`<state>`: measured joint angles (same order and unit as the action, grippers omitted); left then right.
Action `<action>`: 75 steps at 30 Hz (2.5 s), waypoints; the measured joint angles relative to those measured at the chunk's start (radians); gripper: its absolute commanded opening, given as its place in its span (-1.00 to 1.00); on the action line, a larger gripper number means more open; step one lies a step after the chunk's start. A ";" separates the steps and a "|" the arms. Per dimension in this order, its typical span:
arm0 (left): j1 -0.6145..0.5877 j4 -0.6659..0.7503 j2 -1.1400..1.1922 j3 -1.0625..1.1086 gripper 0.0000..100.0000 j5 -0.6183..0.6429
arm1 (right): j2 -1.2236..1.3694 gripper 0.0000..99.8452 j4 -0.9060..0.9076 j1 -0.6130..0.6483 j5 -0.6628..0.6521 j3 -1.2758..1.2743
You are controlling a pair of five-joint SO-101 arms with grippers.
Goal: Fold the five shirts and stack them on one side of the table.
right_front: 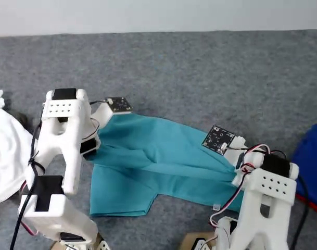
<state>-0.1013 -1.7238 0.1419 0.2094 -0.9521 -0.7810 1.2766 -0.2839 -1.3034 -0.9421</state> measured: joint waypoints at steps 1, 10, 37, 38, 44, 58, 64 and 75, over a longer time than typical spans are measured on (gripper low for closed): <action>0.000 0.000 -0.015 0.020 -1.00 -0.012 | -0.012 -0.98 0.008 0.000 0.000 0.000; -0.002 0.000 -0.210 0.150 -0.82 -0.135 | -0.106 -0.61 0.052 -0.002 0.000 0.000; -0.066 0.000 -0.664 0.152 -0.99 0.255 | -0.282 -0.98 0.160 -0.061 0.402 0.000; -0.066 0.000 -0.687 0.152 -0.99 0.298 | -0.282 -0.98 0.161 -0.046 0.439 0.000; -0.068 0.000 -0.758 0.152 -0.99 0.465 | -0.282 -0.97 0.164 0.080 0.710 0.000; -0.256 -0.003 -0.827 0.152 -0.99 0.480 | -0.104 -0.90 0.091 0.109 1.049 0.017; -0.287 -0.006 -0.827 0.152 -0.99 0.480 | 0.206 -0.89 0.106 0.104 1.146 0.218; -0.293 -0.006 -0.827 0.175 -0.99 0.485 | 0.605 -0.58 0.141 0.020 1.189 0.539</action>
<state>-0.3943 -1.7300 -0.6851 0.3844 -0.4672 -0.1765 1.4177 -0.2639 -0.1143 -0.4035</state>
